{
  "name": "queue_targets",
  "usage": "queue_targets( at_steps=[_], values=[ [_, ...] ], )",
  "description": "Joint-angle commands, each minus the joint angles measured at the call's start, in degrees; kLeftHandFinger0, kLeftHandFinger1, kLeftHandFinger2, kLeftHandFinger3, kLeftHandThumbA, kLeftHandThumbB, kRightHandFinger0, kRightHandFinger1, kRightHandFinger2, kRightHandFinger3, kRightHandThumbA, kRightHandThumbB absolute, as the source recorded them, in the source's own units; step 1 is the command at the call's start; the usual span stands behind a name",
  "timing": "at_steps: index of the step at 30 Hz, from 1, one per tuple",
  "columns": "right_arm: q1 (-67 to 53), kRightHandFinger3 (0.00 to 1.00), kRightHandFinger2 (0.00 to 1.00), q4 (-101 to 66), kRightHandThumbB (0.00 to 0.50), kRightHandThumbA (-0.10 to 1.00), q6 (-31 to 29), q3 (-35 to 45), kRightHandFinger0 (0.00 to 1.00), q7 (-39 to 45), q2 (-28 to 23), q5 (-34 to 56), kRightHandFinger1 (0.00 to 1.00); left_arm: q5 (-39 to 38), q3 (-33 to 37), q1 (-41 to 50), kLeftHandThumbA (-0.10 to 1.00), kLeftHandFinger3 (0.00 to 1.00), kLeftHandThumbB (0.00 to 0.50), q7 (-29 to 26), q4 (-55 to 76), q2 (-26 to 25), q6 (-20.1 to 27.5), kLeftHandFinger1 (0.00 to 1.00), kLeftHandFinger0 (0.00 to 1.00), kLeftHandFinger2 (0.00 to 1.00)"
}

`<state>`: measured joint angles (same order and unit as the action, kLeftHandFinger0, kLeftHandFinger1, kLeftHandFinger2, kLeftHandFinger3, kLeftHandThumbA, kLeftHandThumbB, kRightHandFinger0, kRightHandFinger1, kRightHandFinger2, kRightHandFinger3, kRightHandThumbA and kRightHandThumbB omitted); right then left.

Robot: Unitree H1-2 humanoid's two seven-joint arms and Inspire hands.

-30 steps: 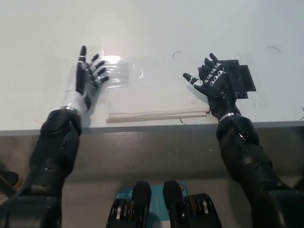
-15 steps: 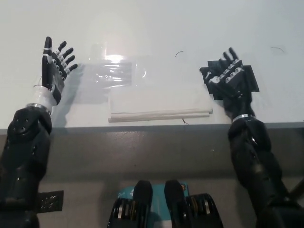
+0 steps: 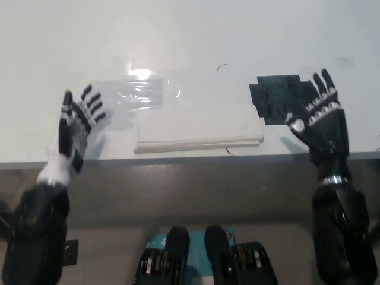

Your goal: A stack of napkins is kept in the middle of the table close to the robot and the robot places both its hands sideways on the stack. Then it moves its hands away from each other while pressing down on the napkins to make them smooth

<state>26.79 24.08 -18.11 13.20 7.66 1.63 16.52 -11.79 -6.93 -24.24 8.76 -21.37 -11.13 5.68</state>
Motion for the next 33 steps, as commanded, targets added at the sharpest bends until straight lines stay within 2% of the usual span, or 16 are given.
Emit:
queue_targets(
  at_steps=[1,3,5,6,7,12,13,19,20,25,28,31,33],
  values=[
    [-12.96,1.0,1.0,-45.9,0.308,1.0,7.69,-9.27,1.0,2.47,-0.13,-9.28,1.0,8.14,7.19,17.01,1.0,1.0,0.272,3.03,42.11,0.13,1.6,1.0,1.0,1.0],
    [-16.69,1.0,1.0,-45.33,0.3,1.0,6.0,-9.79,1.0,3.28,-0.48,-9.18,1.0,9.86,7.31,21.14,1.0,1.0,0.262,2.82,41.9,0.55,5.49,1.0,1.0,1.0],
    [-19.29,1.0,1.0,-44.75,0.307,1.0,5.4,-10.11,1.0,3.16,-0.34,-9.52,1.0,10.31,7.1,23.64,1.0,1.0,0.255,2.64,41.11,0.51,7.45,1.0,1.0,1.0],
    [-20.44,1.0,1.0,-44.37,0.314,1.0,5.13,-10.4,1.0,3.23,-0.47,-9.33,1.0,10.98,6.96,24.58,1.0,1.0,0.272,2.23,40.95,0.48,7.38,1.0,1.0,1.0],
    [-21.99,1.0,1.0,-42.91,0.29,1.0,3.16,-10.74,1.0,3.67,-0.59,-9.19,1.0,11.24,6.67,25.76,1.0,1.0,0.257,1.82,40.47,0.37,7.29,1.0,1.0,1.0],
    [-25.92,1.0,1.0,-37.83,0.292,1.0,0.49,-11.94,1.0,3.38,-1.38,-9.51,1.0,11.25,5.56,28.31,1.0,1.0,0.257,0.14,37.52,-0.09,6.89,1.0,1.0,1.0],
    [-26.2,1.0,1.0,-37.15,0.302,1.0,0.27,-12.03,1.0,2.63,-1.22,-10.02,1.0,10.5,5.58,28.47,1.0,1.0,0.245,0.27,37.17,-0.07,6.63,1.0,1.0,1.0],
    [-27.59,1.0,1.0,-31.61,0.287,1.0,0.31,-13.28,1.0,1.46,-1.91,-7.67,1.0,8.49,6.11,28.2,1.0,1.0,0.192,0.81,31.69,0.05,5.96,1.0,1.0,1.0],
    [-27.65,1.0,1.0,-30.21,0.261,1.0,0.11,-13.26,1.0,1.24,-1.81,-7.68,1.0,8.05,6.13,27.79,1.0,1.0,0.194,0.84,30.65,0.14,5.52,1.0,1.0,1.0],
    [-25.65,1.0,1.0,-24.68,0.211,1.0,-1.23,-13.03,1.0,0.64,-1.9,-8.93,1.0,7.13,5.81,26.6,1.0,1.0,0.166,0.58,27.53,0.05,5.28,1.0,1.0,1.0],
    [-24.61,1.0,1.0,-22.57,0.217,1.0,-0.5,-12.9,1.0,-0.04,-1.47,-9.39,1.0,6.98,5.56,26.62,1.0,1.0,0.163,0.45,26.43,-0.06,4.74,1.0,1.0,1.0],
    [-24.22,1.0,1.0,-21.52,0.202,1.0,-1.19,-13.03,1.0,-0.03,-1.54,-9.92,1.0,8.07,5.66,26.72,1.0,1.0,0.143,0.0,26.39,-0.03,4.66,1.0,1.0,1.0],
    [-23.78,1.0,1.0,-20.66,0.172,1.0,-1.77,-13.3,1.0,0.19,-1.61,-10.28,1.0,8.82,5.57,27.02,1.0,1.0,0.139,-0.56,26.59,0.15,4.28,1.0,1.0,1.0]
  ],
)
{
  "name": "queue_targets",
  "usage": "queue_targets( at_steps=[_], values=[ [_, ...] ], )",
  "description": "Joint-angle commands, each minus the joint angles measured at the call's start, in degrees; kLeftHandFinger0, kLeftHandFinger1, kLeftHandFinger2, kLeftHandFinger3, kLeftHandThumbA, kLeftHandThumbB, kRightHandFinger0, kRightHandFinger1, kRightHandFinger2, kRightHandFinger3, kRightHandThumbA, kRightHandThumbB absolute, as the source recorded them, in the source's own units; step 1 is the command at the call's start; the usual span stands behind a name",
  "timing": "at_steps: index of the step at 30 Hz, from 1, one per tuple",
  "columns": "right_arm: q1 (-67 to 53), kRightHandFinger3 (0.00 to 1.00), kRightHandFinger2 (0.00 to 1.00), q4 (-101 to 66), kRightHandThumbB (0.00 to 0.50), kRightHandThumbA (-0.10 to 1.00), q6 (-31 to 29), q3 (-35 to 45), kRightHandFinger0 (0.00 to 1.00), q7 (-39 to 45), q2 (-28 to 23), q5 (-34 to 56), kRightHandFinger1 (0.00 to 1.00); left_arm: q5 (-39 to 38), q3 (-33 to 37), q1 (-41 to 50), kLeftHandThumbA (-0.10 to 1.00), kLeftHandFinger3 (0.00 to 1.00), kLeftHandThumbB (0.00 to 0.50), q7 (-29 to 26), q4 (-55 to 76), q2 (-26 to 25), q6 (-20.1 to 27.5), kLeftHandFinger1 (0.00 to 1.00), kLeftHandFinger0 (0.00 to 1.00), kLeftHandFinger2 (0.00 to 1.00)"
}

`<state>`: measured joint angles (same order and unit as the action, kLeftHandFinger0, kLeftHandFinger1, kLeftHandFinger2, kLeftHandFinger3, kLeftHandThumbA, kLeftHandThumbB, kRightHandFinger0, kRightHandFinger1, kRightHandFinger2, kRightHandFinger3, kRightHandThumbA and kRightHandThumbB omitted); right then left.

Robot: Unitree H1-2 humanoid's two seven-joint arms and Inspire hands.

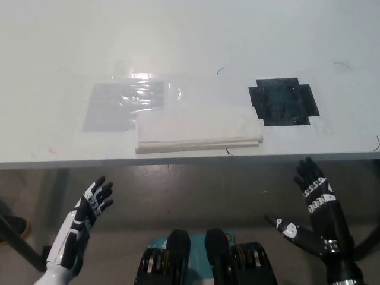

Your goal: A stack of napkins is kept in the middle of the table close to the robot and the robot places both its hands sideways on the stack. Then it moves its hands away from each other while pressing down on the napkins to make them smooth

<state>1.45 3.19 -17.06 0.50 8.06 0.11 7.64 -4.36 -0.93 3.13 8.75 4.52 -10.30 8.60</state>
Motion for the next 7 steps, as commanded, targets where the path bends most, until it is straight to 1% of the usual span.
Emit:
queue_targets(
  at_steps=[1,5,7],
  values=[
    [1.57,1.0,1.0,0.26,0.171,1.0,-2.83,-0.6,1.0,-0.19,-0.09,-1.42,1.0,1.44,-0.44,-0.33,1.0,1.0,0.137,-0.56,0.7,-0.66,1.36,1.0,1.0,1.0],
    [1.82,1.0,1.0,0.46,0.153,1.0,-2.66,-0.54,1.0,-0.2,-0.12,-1.37,1.0,1.55,-0.63,-0.5,1.0,1.0,0.135,-0.82,0.32,-0.39,1.6,1.0,1.0,1.0],
    [1.69,1.0,1.0,0.41,0.151,1.0,-2.71,-0.49,1.0,-0.19,-0.11,-1.27,1.0,1.59,-0.62,-0.56,1.0,1.0,0.135,-0.79,0.26,-0.37,1.65,1.0,1.0,1.0]
  ],
)
